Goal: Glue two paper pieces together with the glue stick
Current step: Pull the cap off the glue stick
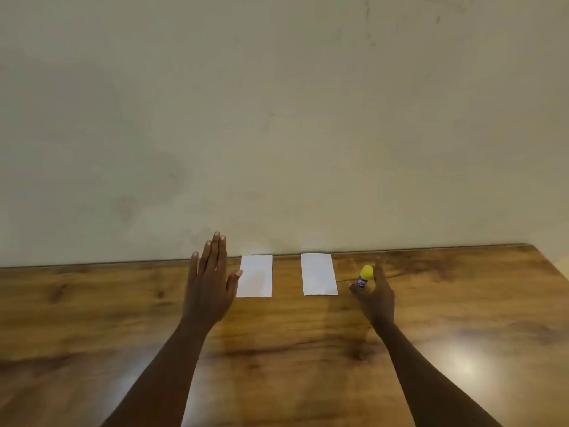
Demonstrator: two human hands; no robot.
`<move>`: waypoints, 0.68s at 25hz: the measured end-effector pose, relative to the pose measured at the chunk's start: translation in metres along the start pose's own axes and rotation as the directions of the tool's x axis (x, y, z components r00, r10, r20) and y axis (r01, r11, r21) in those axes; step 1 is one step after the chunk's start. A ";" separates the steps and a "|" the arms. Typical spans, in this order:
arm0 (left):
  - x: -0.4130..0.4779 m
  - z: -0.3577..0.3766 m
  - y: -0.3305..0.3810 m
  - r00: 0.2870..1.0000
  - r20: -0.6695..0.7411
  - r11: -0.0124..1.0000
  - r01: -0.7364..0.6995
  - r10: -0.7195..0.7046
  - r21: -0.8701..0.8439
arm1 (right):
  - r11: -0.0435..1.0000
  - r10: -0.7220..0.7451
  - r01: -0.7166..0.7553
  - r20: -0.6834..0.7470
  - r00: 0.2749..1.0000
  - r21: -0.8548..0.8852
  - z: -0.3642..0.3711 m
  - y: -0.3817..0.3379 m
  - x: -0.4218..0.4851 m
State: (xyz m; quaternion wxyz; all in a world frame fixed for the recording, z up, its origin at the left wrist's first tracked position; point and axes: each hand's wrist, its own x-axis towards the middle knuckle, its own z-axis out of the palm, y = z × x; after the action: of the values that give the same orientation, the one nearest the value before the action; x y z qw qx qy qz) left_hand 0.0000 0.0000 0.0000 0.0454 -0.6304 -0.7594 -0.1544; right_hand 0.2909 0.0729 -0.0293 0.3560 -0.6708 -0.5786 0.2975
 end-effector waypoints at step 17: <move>0.041 -0.150 0.098 0.990 -0.074 0.564 0.006 -0.118 -0.826 | 0.811 -0.471 0.480 -0.114 0.875 0.333 -0.040 -0.191 -0.013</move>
State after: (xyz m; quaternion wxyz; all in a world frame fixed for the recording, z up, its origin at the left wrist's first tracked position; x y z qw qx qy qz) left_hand 0.0686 0.0101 0.1702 -0.2131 -0.5413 -0.6173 -0.5296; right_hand 0.2131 0.0693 0.1503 0.5403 -0.4341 -0.6606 0.2885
